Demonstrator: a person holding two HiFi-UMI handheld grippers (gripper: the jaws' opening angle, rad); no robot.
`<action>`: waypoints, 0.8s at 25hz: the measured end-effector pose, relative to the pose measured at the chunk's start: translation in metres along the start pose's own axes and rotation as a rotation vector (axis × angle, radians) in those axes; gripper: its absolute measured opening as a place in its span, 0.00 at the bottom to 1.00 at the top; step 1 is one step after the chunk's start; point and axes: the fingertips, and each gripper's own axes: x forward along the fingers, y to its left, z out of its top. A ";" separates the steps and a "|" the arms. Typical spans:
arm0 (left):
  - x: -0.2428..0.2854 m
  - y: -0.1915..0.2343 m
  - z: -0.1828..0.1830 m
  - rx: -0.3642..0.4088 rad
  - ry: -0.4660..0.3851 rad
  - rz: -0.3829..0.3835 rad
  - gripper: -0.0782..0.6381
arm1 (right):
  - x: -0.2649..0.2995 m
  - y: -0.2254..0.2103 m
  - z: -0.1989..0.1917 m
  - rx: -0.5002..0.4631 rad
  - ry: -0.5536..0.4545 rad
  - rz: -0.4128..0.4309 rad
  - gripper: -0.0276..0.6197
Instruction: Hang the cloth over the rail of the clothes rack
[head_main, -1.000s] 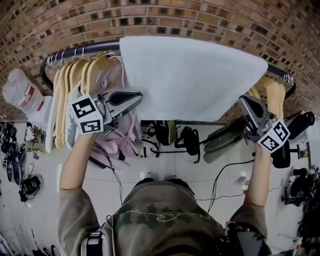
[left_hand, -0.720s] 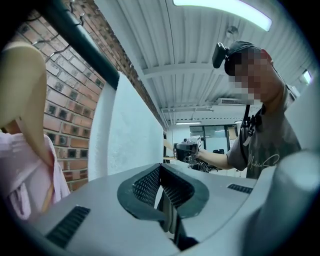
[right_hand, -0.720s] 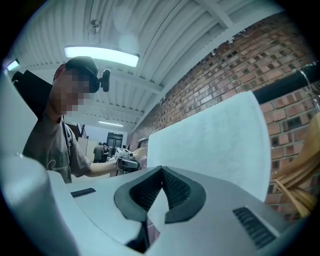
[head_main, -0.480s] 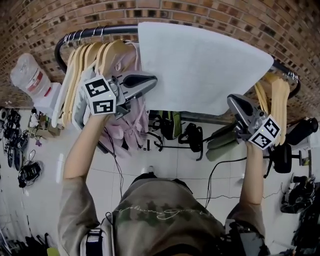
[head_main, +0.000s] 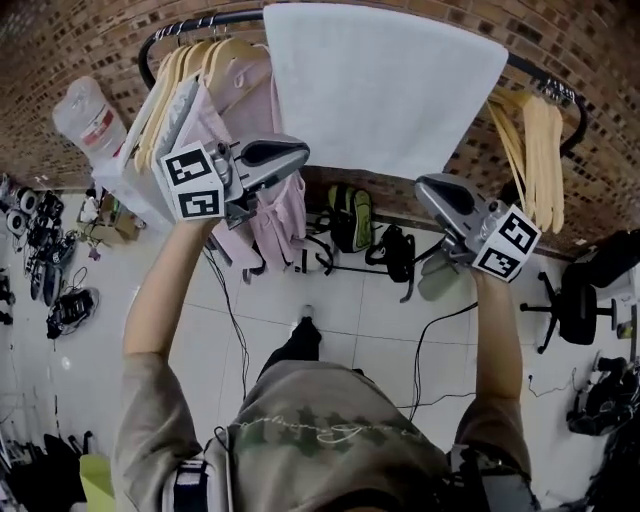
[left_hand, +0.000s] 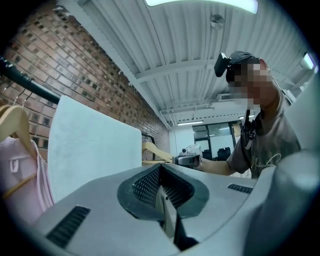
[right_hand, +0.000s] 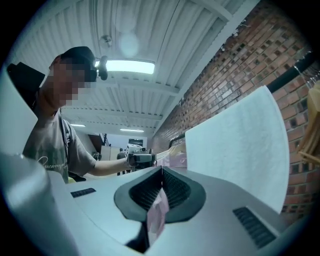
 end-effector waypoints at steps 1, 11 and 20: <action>0.000 -0.020 -0.005 0.006 0.014 0.001 0.12 | -0.006 0.014 -0.002 0.011 -0.003 0.016 0.06; 0.020 -0.180 -0.024 0.028 0.026 -0.035 0.12 | -0.047 0.145 -0.021 0.043 0.016 0.177 0.06; 0.003 -0.251 -0.038 -0.022 0.033 -0.151 0.12 | -0.037 0.211 -0.019 0.079 -0.044 0.183 0.06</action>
